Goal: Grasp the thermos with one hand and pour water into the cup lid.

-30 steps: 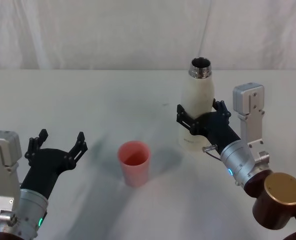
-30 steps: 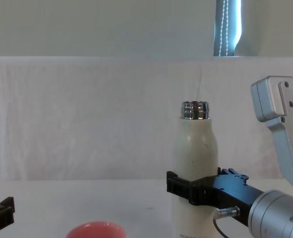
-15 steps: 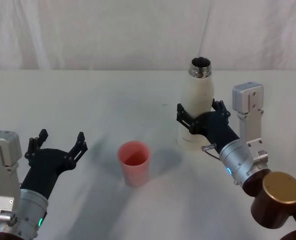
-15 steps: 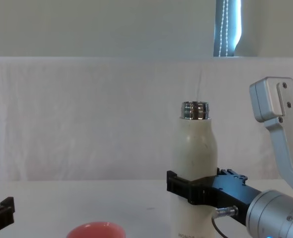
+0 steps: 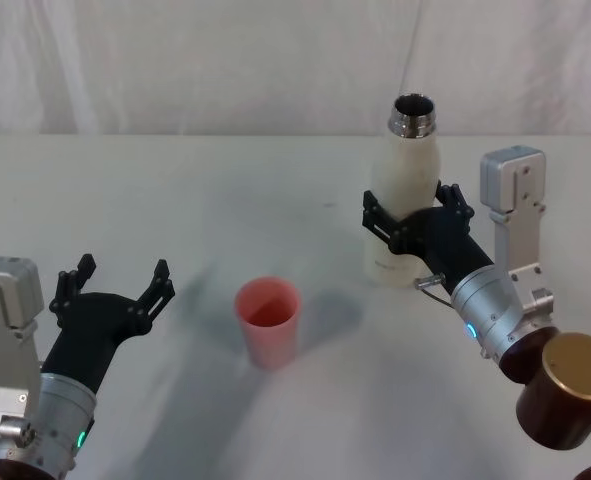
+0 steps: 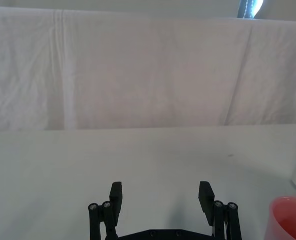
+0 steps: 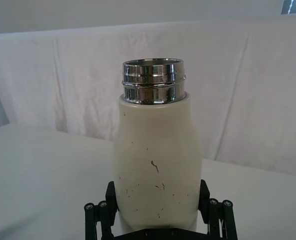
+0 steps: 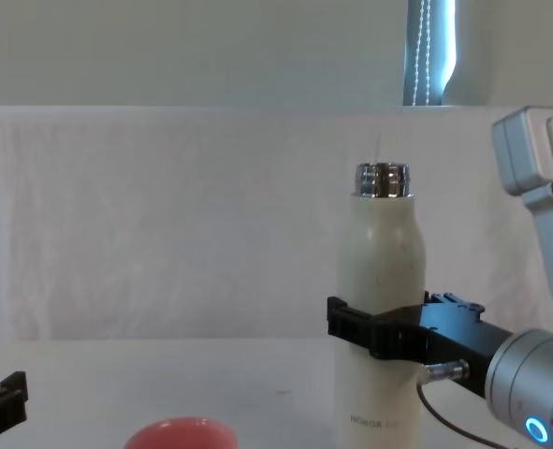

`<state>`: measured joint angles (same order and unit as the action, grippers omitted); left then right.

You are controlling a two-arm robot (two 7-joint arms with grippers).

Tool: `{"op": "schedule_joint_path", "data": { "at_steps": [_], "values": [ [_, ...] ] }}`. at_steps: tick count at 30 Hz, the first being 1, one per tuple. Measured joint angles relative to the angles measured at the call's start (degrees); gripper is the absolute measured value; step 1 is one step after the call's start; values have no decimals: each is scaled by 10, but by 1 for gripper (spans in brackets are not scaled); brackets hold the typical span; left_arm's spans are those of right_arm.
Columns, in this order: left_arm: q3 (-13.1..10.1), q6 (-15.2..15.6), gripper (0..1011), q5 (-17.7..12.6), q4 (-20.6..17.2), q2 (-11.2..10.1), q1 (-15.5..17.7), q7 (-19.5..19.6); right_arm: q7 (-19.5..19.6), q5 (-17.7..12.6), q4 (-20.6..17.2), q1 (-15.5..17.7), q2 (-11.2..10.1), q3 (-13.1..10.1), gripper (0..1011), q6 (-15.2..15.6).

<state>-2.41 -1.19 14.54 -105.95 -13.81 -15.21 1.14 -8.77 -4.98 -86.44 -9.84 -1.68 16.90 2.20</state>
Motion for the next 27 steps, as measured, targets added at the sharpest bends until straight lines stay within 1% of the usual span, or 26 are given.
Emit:
{"op": "schedule_joint_path", "data": {
  "at_steps": [5, 27],
  "values": [
    [0, 0, 1001, 0, 0, 0, 0, 0, 0, 0, -15, 4, -3, -2, 959, 4],
    [0, 0, 1001, 0, 0, 0, 0, 0, 0, 0, -13, 3, -3, -1, 959, 3]
  ]
}}
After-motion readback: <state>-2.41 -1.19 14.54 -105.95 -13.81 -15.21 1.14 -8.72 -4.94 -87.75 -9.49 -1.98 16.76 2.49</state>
